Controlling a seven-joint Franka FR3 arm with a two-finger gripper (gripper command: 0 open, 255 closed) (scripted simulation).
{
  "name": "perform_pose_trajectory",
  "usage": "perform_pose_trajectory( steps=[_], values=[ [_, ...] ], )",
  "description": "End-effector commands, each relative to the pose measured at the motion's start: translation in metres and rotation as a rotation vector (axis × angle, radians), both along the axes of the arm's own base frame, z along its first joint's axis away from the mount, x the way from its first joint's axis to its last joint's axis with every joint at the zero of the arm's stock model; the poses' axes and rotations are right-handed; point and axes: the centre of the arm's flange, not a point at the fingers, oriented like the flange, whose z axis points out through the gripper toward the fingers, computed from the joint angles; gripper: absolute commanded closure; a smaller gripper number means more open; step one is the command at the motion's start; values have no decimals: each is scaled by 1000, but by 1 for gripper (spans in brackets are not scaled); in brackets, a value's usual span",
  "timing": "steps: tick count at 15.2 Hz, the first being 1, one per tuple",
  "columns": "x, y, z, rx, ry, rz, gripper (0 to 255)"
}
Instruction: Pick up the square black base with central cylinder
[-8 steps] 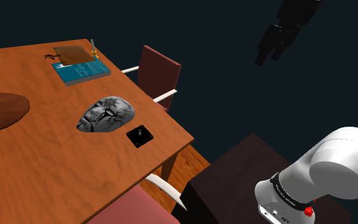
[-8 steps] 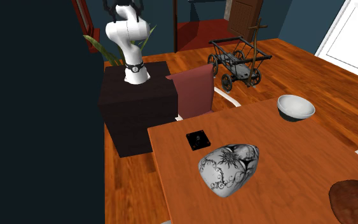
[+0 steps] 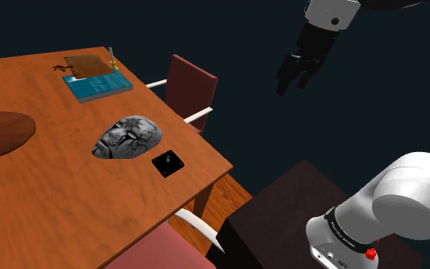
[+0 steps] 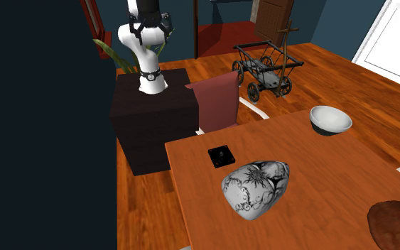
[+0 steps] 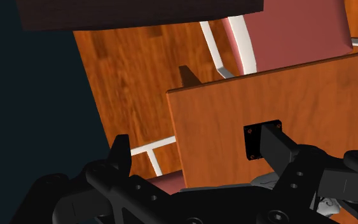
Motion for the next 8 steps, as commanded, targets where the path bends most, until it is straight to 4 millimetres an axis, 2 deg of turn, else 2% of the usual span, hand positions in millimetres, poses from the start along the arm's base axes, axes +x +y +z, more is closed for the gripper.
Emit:
perform_pose_trajectory(
  steps=[1, 8],
  values=[
    [12, 12, -20, 4, -3, -6, 0],
    [54, 51, -91, 17, -5, -26, 0]
  ],
)
